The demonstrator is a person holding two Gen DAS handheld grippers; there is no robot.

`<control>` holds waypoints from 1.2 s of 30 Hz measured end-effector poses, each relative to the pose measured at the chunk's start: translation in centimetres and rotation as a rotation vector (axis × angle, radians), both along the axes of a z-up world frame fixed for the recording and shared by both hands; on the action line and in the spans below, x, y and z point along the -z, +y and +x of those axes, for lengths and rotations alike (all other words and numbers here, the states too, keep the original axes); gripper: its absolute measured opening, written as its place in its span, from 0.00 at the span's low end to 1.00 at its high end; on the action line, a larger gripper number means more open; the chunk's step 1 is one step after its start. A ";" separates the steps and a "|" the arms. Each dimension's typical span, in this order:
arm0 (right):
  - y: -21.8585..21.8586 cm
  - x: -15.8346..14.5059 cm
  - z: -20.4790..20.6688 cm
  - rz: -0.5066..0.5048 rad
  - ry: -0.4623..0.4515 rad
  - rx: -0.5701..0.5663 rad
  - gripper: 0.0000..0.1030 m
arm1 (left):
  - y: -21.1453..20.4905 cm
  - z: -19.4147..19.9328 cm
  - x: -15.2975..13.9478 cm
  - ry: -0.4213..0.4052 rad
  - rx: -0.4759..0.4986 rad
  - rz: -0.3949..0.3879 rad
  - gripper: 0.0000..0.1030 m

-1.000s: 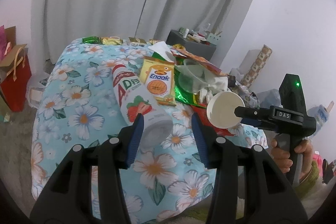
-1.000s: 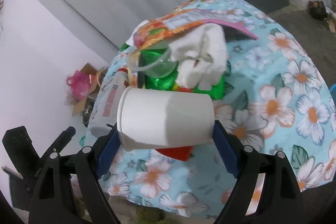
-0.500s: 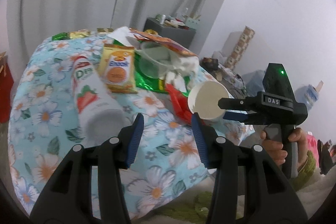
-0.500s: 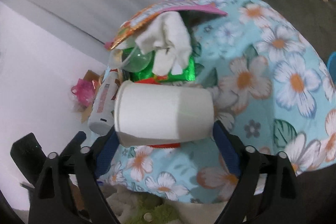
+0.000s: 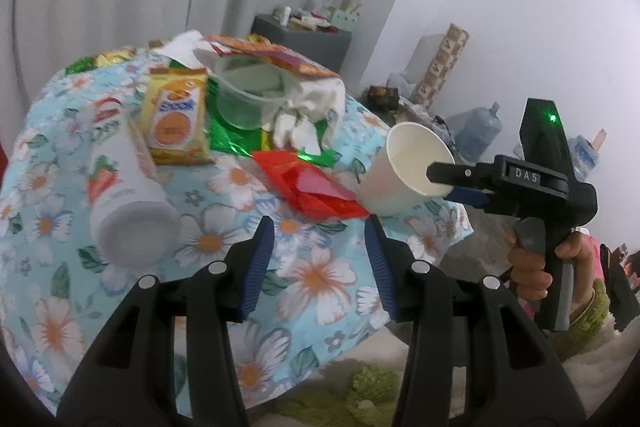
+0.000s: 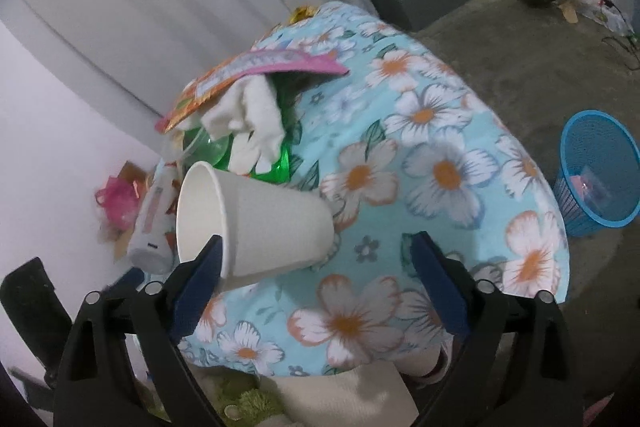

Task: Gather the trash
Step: 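Grasp the red wrapper with the left tool while the right tool holds the cup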

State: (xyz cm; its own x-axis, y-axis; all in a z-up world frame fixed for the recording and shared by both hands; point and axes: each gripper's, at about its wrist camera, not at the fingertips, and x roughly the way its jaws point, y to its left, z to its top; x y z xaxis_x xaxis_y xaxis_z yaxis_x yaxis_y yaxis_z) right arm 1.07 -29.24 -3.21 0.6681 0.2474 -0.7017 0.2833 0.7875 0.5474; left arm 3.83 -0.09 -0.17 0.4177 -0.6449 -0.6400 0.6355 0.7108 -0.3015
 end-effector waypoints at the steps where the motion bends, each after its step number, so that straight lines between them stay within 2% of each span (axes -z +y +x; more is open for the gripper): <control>1: -0.3 0.0 -0.1 0.009 -0.003 0.007 0.71 | -0.3 0.2 0.1 0.010 0.004 -0.002 0.42; 3: -0.7 0.2 0.0 0.028 0.001 0.015 0.56 | -1.1 0.6 0.4 0.024 0.013 -0.006 0.42; 4: -0.8 0.4 0.0 0.031 0.005 0.017 0.52 | -1.6 0.8 0.4 0.027 0.013 -0.005 0.42; 6: -0.9 0.6 -0.1 0.029 0.011 0.019 0.38 | -2.5 1.1 0.5 0.030 0.015 -0.008 0.42; 7: -0.9 0.7 0.0 0.025 0.017 0.021 0.35 | -2.9 1.2 0.5 0.032 0.013 -0.004 0.42; 9: -0.9 1.0 0.0 0.023 0.025 0.024 0.22 | -3.9 1.6 0.8 0.042 -0.015 0.038 0.42; 11: -1.1 1.3 0.0 0.024 0.029 0.029 0.15 | -4.5 2.1 1.4 0.065 -0.026 0.065 0.39; 15: -1.6 1.7 -0.5 0.030 0.033 0.034 0.10 | -5.6 2.7 2.8 0.115 -0.042 0.106 0.36; 19: -2.0 2.0 -0.6 0.033 0.035 0.033 0.09 | -5.8 3.3 4.6 0.189 -0.079 0.127 0.26; 22: -2.3 2.0 -0.7 0.034 0.034 0.034 0.08 | -5.5 4.1 5.6 0.238 -0.116 0.123 0.24; 24: -2.5 2.0 -0.8 0.029 0.034 0.038 0.08 | -5.4 4.3 5.8 0.240 -0.150 0.120 0.24; 30: -2.9 2.2 -1.0 0.050 0.025 0.036 0.08 | -5.7 4.2 5.8 0.219 -0.165 0.127 0.24; 36: -3.0 2.4 -1.1 0.069 0.019 0.031 0.07 | -6.1 3.8 5.5 0.194 -0.176 0.118 0.18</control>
State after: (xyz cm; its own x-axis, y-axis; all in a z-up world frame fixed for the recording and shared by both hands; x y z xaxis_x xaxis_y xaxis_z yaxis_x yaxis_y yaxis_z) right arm -0.01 -32.29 -5.59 0.6629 0.2754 -0.6962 0.3177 0.7385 0.5947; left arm 7.67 -6.16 -5.71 0.3791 -0.4899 -0.7850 0.4376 0.8424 -0.3144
